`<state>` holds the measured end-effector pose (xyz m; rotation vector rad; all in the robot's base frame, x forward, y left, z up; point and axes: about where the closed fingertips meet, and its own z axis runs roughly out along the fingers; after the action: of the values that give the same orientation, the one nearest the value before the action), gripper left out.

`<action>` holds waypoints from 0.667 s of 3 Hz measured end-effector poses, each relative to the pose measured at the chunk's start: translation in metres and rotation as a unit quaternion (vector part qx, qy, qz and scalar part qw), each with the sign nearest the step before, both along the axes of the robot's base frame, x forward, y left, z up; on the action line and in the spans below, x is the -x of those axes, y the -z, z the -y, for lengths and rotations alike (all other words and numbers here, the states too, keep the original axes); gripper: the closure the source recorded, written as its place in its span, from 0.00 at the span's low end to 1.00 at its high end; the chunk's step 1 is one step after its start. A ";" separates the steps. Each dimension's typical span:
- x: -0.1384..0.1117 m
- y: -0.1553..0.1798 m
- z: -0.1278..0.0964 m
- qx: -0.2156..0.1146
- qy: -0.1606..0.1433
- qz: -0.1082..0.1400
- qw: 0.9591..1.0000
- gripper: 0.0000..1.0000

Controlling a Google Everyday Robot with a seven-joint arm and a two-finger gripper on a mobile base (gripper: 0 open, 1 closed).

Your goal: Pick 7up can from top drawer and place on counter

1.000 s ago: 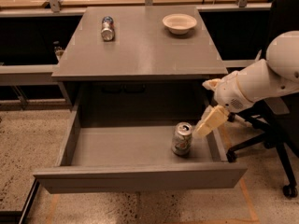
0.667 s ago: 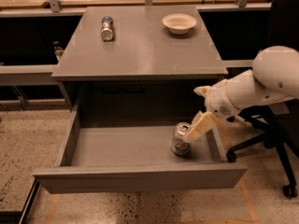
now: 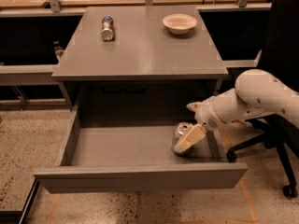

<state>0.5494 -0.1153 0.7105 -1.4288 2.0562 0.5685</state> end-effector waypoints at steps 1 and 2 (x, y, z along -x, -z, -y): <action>0.000 0.028 0.000 -0.006 0.013 -0.023 1.000 0.19; -0.001 0.034 0.005 -0.007 0.022 -0.024 0.999 0.41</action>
Offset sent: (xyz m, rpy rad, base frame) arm 0.0040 -0.0154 -0.0403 0.0141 0.0444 -0.0756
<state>0.5507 -0.1206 0.6761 -1.3710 2.1119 0.6019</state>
